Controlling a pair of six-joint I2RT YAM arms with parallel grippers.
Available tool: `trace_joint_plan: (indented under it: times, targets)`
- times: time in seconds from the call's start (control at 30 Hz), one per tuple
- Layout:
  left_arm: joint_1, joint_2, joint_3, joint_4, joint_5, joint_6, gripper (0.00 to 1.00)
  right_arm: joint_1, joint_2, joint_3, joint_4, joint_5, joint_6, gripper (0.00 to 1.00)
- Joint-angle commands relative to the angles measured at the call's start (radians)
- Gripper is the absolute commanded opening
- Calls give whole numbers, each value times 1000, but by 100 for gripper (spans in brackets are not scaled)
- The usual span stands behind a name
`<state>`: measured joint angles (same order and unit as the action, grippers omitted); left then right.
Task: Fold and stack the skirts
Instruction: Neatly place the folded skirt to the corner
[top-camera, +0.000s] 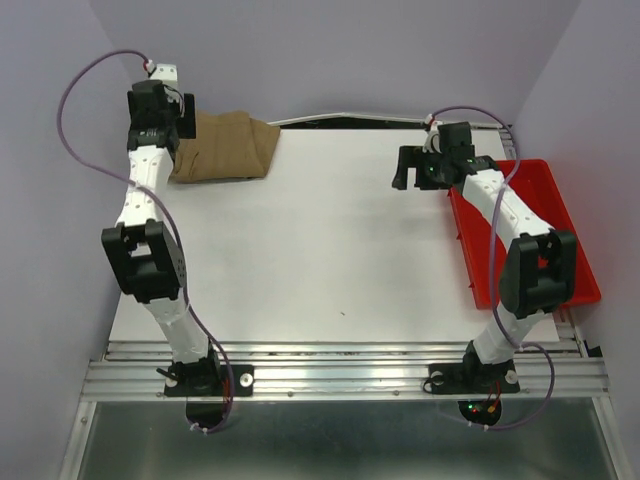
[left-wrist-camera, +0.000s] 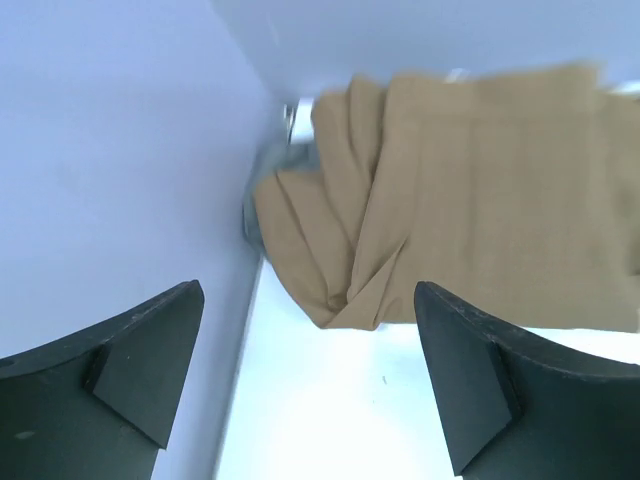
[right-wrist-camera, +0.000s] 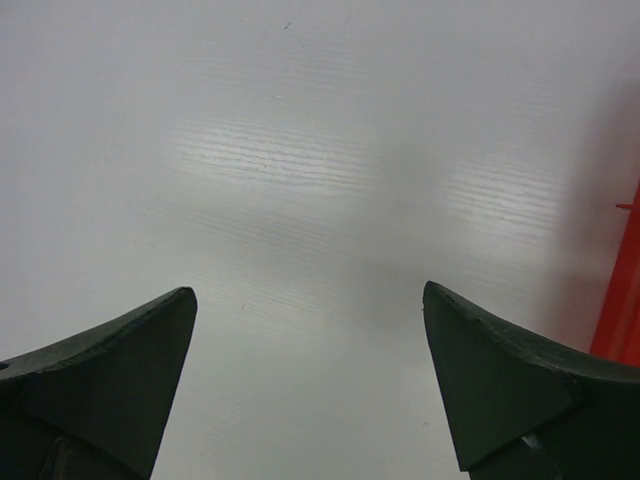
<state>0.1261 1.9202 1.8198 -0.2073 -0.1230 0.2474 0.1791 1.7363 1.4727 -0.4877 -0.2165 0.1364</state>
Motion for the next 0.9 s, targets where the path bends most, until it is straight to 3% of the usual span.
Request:
trace_joint_plan:
  times: [0.0,0.1,0.43,0.63,0.87]
  targets:
    - [-11,-211,-25,-36,149,53,99,-29,-107,43,-46,0,-50,100]
    - [-26,-325,-124,-73,203,44,99,-29,-150,-14,-64,-17,-63,100]
    - [-85,-756,-759,-18,322,39,99,-38,-372,-365,-58,-102,-96,100]
    - [-91,-937,-921,-24,330,78,99,-38,-503,-518,-25,-126,-113,100]
    - [-92,-987,-950,-43,359,66,98,-38,-564,-574,-14,-138,-110,100]
